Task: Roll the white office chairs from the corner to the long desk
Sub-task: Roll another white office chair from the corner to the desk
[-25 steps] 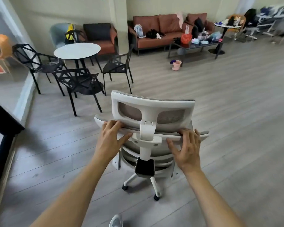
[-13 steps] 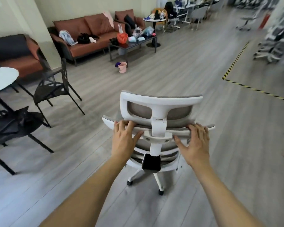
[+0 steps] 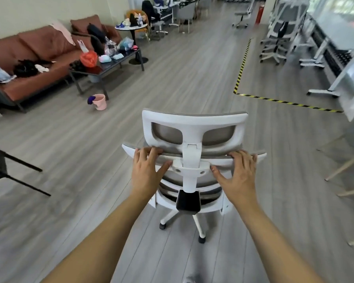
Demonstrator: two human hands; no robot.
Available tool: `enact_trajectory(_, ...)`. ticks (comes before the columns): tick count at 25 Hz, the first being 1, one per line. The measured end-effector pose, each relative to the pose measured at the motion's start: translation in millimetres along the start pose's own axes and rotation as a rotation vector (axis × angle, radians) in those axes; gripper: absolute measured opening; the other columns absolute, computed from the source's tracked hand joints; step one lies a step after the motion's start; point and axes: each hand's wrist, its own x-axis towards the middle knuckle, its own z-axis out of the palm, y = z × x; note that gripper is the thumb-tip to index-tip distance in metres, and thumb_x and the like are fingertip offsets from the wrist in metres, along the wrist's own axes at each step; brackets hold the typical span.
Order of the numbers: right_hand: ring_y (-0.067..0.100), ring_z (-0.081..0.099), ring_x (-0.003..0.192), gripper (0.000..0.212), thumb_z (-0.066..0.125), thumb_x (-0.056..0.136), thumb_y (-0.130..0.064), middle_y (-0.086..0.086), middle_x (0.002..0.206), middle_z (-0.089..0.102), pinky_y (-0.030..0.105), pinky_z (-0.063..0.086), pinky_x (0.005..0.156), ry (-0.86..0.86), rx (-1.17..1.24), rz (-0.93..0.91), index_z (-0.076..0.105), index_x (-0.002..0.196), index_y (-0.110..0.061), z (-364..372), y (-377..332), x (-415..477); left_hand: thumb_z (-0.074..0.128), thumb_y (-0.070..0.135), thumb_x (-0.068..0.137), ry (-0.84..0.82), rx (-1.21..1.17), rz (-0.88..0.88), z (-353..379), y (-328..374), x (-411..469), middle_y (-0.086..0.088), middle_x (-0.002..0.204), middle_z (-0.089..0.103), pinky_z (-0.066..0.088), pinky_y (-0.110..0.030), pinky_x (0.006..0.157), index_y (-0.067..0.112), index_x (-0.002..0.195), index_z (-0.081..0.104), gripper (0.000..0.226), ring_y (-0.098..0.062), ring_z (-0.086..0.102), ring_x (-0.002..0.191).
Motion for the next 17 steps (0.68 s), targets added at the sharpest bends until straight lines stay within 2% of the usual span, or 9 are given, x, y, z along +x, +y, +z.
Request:
enact_trajectory(5,0.024,0.039,0.140,0.061,0.062,0.085,-0.065,0.003,0.134,0.052,0.052,0.014,0.125,-0.030,-0.020,0.076,0.055,0.122,-0.017,49,55,128,0.066,0.052,0.087,-0.097,-0.055,-0.028,81,-5,147,-0.002,0.114,0.053,0.043,-0.045,0.100,0.019,0.110,0.058,0.041,-0.029,0.043,0.117)
enact_trajectory(10,0.023,0.040,0.139,0.061,0.060,0.084,-0.065,0.002,0.132,0.052,0.049,0.014,0.126,0.014,-0.061,0.118,0.054,0.122,-0.018,99,119,252,0.069,0.046,0.088,-0.123,-0.131,0.018,172,-2,291,-0.009,0.114,0.052,0.035,-0.055,0.109,0.015,0.108,0.059,0.039,-0.032,0.041,0.119)
enact_trajectory(17,0.024,0.044,0.133,0.059,0.064,0.084,-0.065,0.001,0.127,0.054,0.049,0.017,0.125,0.077,-0.164,0.241,0.054,0.119,-0.018,193,193,429,0.065,0.052,0.089,-0.281,-0.218,0.089,306,-26,517,-0.003,0.130,0.048,0.035,-0.052,0.114,0.029,0.117,0.052,0.038,-0.027,0.034,0.131)
